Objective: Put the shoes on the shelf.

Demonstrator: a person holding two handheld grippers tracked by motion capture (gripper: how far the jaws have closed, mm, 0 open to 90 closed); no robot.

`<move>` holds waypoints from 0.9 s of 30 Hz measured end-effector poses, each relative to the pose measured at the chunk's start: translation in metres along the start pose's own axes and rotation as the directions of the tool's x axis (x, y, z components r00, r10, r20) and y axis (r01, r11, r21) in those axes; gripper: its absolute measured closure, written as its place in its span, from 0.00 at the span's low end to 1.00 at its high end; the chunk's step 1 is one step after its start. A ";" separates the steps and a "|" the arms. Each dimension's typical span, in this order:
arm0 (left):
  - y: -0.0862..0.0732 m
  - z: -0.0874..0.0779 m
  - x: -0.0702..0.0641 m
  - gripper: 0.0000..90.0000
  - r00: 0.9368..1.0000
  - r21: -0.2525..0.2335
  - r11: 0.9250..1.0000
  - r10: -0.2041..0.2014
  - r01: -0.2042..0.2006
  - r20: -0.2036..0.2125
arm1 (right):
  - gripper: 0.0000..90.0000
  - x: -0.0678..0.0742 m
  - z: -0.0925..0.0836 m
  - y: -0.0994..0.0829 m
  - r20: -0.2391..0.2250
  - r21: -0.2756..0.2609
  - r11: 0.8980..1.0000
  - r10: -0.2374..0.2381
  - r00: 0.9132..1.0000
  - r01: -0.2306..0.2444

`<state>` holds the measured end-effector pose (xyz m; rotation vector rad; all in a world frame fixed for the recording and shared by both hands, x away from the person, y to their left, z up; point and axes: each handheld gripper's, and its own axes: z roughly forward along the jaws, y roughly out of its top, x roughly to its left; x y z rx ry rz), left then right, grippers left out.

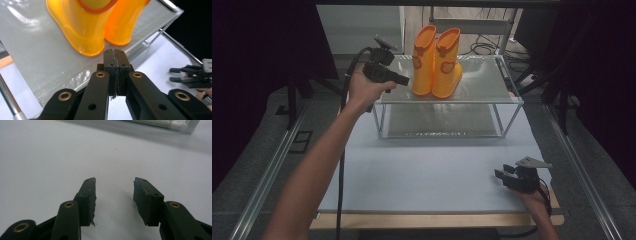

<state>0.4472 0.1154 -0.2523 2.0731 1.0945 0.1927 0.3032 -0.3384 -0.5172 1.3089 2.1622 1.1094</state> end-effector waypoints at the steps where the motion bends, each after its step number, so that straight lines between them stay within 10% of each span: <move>1: -0.001 0.005 0.003 0.99 1.000 0.006 1.000 -0.006 0.006 -0.003 | 0.59 0.000 0.000 0.000 0.000 0.002 1.000 0.002 1.000 -0.002; 27: 0.004 0.087 0.047 0.99 0.987 0.006 0.989 -0.148 0.148 -0.067 | 0.59 -0.004 -0.003 0.000 0.025 -0.026 1.000 -0.002 1.000 0.003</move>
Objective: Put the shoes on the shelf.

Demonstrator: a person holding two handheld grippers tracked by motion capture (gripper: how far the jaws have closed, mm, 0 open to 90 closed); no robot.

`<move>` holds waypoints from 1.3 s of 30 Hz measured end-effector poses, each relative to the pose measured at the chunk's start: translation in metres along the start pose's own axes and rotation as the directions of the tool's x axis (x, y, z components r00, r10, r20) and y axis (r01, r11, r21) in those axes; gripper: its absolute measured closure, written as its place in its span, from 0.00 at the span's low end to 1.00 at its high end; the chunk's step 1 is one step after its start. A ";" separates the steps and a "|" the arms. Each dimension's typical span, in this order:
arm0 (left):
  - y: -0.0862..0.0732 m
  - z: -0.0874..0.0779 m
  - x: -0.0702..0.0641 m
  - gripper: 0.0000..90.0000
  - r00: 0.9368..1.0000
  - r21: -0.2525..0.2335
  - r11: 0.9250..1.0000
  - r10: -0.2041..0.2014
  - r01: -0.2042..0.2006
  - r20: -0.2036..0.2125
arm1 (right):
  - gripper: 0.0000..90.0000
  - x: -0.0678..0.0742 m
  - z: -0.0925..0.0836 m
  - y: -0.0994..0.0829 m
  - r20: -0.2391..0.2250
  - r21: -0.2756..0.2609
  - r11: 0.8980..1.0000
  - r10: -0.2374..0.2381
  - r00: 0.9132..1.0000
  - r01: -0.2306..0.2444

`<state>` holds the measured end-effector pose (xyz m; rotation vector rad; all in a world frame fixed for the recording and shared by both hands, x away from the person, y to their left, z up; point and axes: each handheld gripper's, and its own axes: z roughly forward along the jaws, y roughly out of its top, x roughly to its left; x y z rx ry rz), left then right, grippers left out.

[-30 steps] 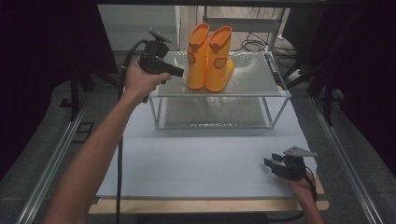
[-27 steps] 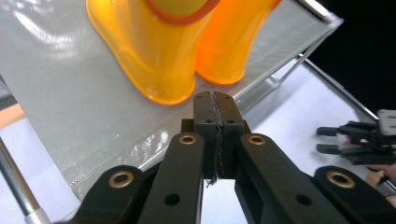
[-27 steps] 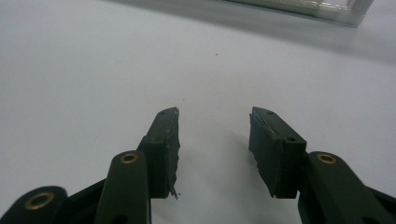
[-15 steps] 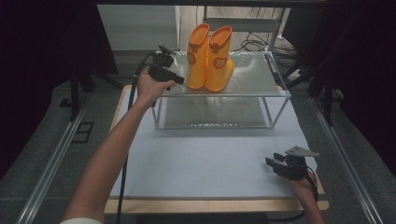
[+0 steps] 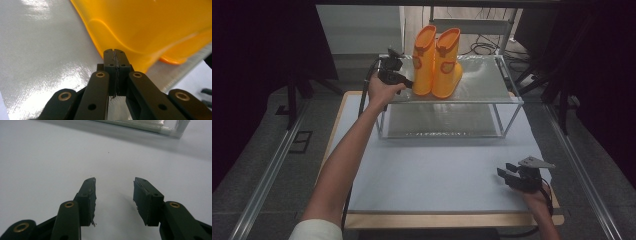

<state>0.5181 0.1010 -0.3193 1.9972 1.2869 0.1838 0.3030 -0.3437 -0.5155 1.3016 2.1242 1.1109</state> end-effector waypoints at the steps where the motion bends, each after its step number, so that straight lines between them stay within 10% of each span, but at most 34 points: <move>1: 0.000 0.001 0.000 0.99 1.000 0.001 1.000 -0.004 0.004 -0.003 | 0.59 0.000 0.000 0.000 -0.001 0.003 1.000 -0.003 1.000 0.003; 25: 0.002 0.007 -0.013 1.00 1.000 -0.006 1.000 -0.005 0.005 -0.008 | 0.59 0.008 0.001 0.004 -0.017 0.002 1.000 -0.025 1.000 0.025; 39: 0.005 0.018 -0.044 1.00 0.999 -0.005 1.000 0.031 -0.031 0.040 | 0.59 0.010 0.000 0.005 -0.022 -0.002 1.000 -0.028 0.999 0.028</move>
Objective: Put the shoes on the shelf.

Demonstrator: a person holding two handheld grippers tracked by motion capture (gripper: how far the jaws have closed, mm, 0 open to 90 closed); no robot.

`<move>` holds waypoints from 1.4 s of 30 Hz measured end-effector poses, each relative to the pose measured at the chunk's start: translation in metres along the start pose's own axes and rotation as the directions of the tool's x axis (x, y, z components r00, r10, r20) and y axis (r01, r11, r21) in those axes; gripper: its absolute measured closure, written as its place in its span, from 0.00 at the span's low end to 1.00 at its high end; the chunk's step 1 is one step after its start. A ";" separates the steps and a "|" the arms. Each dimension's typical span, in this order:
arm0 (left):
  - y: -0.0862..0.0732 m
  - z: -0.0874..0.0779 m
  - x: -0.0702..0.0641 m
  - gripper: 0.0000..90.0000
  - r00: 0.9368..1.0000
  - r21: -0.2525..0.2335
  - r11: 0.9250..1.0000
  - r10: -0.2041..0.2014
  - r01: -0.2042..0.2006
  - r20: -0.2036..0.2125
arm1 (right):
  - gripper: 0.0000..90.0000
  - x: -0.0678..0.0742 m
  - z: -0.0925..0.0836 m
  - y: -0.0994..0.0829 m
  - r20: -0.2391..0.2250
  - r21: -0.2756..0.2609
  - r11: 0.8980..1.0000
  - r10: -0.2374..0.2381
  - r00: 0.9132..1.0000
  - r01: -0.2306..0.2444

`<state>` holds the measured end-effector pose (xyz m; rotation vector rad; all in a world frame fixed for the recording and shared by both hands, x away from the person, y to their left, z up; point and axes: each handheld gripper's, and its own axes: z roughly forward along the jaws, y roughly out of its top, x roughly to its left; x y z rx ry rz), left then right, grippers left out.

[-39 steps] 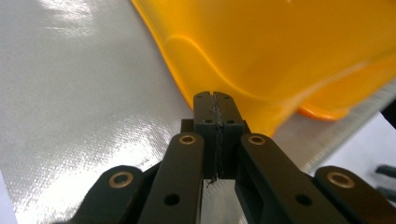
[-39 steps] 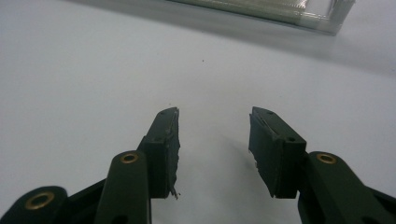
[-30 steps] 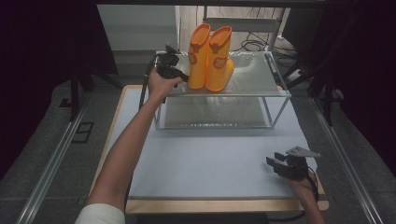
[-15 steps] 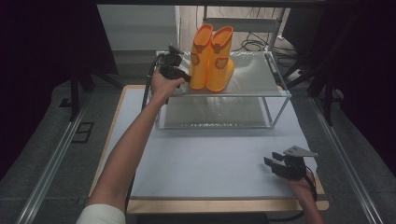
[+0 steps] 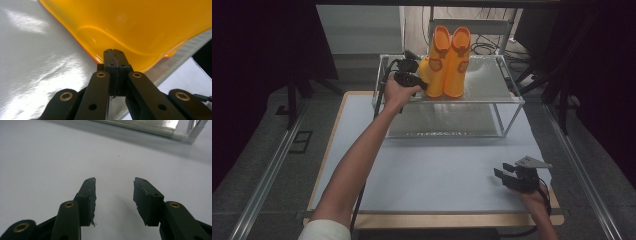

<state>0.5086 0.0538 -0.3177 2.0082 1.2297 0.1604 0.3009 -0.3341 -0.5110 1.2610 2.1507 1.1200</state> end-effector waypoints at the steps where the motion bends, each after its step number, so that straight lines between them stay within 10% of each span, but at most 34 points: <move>1: 0.000 0.001 -0.001 1.00 1.000 -0.001 1.000 0.003 -0.003 0.001 | 0.59 0.000 0.000 0.000 -0.001 0.000 1.000 0.002 1.000 -0.002; 31: -0.012 0.000 0.006 0.99 1.000 0.001 1.000 -0.021 0.021 0.002 | 0.60 0.004 0.000 0.000 -0.006 -0.003 1.000 -0.002 1.000 0.002; 42: -0.018 -0.022 0.011 0.81 0.999 -0.042 0.999 0.022 -0.021 0.033 | 0.60 -0.001 -0.003 -0.001 0.001 -0.009 1.000 0.011 1.000 -0.011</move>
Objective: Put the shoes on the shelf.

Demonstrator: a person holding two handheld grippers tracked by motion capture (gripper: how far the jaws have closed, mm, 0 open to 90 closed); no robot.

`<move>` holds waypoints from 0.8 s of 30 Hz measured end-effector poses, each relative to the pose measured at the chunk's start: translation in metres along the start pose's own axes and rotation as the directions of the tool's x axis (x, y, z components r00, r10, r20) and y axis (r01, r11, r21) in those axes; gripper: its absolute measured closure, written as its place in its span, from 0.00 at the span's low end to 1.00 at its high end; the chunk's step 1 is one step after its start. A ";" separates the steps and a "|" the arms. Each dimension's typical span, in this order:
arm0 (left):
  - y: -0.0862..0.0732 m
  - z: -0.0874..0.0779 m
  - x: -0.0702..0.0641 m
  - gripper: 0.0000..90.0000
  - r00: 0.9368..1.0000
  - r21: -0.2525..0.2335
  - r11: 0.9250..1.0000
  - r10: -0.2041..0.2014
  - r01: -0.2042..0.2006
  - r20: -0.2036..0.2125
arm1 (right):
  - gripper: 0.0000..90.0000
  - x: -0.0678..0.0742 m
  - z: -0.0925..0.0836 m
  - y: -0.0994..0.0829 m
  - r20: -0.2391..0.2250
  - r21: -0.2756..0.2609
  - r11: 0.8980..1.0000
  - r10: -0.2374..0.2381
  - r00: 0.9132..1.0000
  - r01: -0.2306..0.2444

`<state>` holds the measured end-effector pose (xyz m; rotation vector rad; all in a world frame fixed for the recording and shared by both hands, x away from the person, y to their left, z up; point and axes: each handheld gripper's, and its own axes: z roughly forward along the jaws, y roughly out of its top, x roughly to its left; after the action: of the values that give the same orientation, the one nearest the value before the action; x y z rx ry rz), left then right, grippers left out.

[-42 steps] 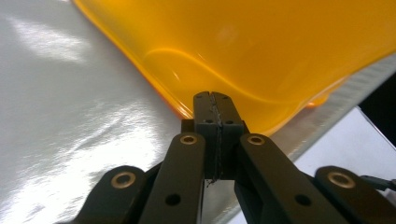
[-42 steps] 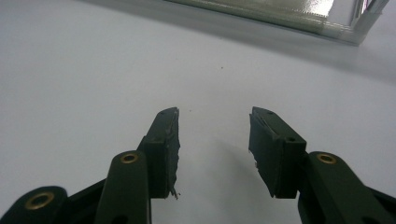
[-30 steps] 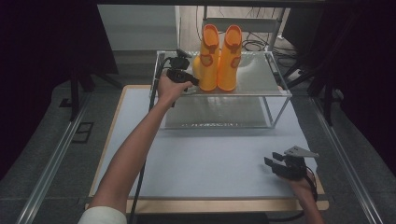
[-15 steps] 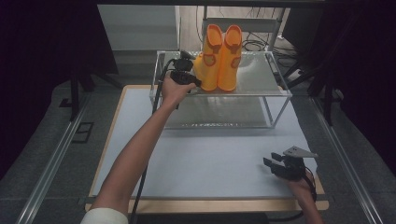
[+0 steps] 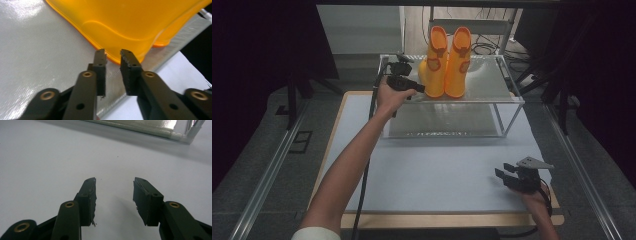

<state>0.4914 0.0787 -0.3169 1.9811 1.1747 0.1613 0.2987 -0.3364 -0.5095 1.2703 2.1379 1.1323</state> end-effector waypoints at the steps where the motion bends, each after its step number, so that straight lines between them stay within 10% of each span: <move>1: -0.001 -0.002 0.000 0.78 1.000 -0.003 1.000 0.003 -0.003 0.003 | 0.60 0.000 0.000 0.000 0.001 0.001 1.000 -0.002 1.000 0.002; 24: -0.056 -0.068 -0.003 0.52 0.989 -0.089 0.994 0.070 -0.058 0.130 | 0.59 -0.001 0.002 -0.002 -0.001 0.013 1.000 0.001 1.000 -0.001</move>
<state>0.4195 0.1289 -0.3096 1.9248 1.0035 0.1086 0.2994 -0.3366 -0.5119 1.2768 2.1493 1.1208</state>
